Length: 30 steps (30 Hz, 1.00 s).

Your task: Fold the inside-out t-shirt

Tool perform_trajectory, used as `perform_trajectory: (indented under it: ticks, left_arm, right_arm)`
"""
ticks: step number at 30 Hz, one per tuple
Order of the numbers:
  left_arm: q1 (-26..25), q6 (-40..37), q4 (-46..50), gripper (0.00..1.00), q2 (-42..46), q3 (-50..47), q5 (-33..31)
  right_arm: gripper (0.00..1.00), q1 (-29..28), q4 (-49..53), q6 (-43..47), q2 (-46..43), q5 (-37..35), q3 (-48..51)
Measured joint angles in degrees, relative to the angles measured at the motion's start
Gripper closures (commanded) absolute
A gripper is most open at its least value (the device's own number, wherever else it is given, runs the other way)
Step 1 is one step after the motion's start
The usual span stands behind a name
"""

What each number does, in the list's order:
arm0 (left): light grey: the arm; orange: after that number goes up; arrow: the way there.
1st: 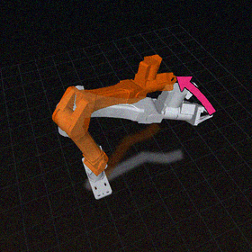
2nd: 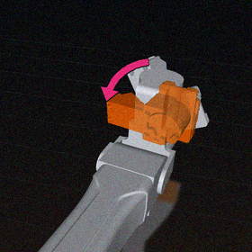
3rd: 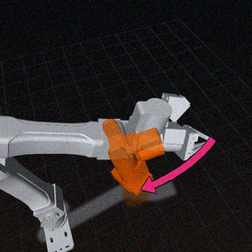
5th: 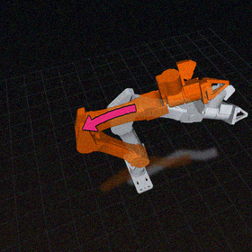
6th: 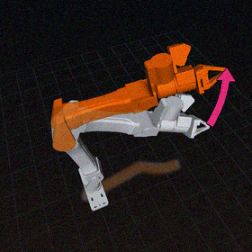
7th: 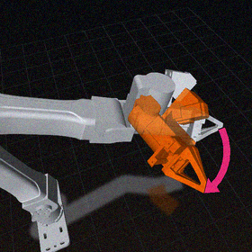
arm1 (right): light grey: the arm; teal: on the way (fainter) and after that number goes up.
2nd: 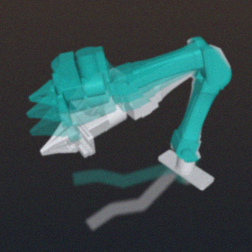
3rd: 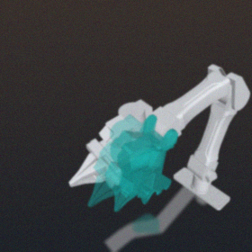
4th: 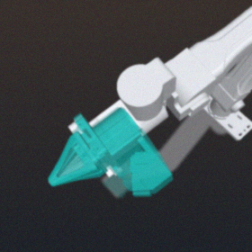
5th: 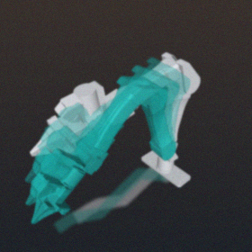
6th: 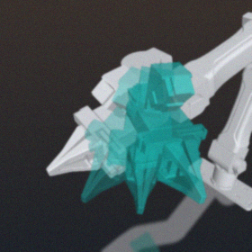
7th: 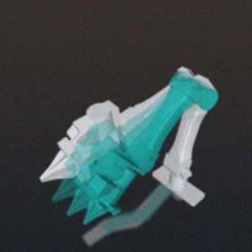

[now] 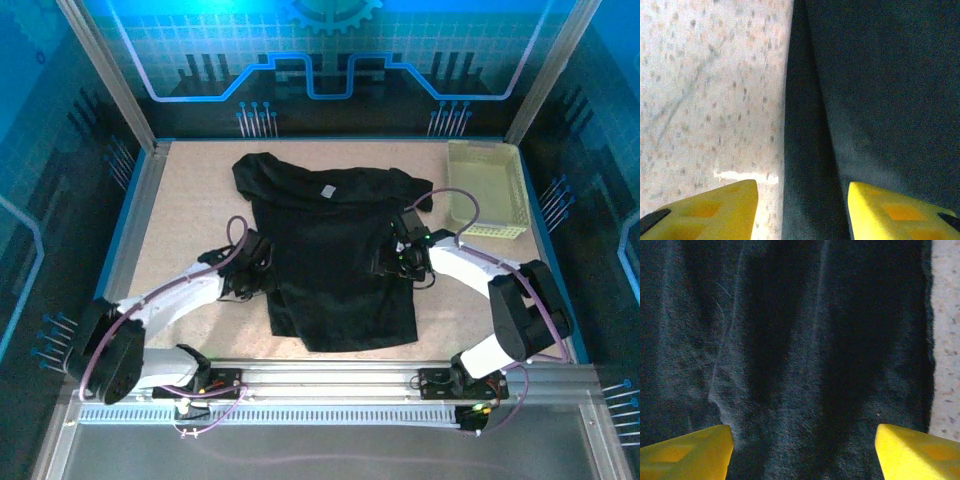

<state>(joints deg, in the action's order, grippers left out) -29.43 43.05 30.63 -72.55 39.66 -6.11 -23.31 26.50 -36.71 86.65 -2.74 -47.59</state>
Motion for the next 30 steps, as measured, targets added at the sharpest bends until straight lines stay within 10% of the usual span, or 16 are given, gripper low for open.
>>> perform_trajectory:
  ticks: [11,20,30]
  left_arm:
    - [-5.2,3.63,0.04,0.58,-0.46,-3.85,2.67]
    - [-5.99,4.24,-2.43,0.89,-3.61,-5.11,2.75]
    - [-5.86,8.11,3.74,0.99,14.25,-10.95,-2.38]
  right_arm:
    - [0.23,-0.79,-1.03,-1.09,1.31,-1.36,0.72]
    - [0.25,-1.42,-1.75,-2.8,3.85,-3.34,0.52]
    - [0.32,-1.42,-0.61,-6.99,6.88,-6.29,-2.69]
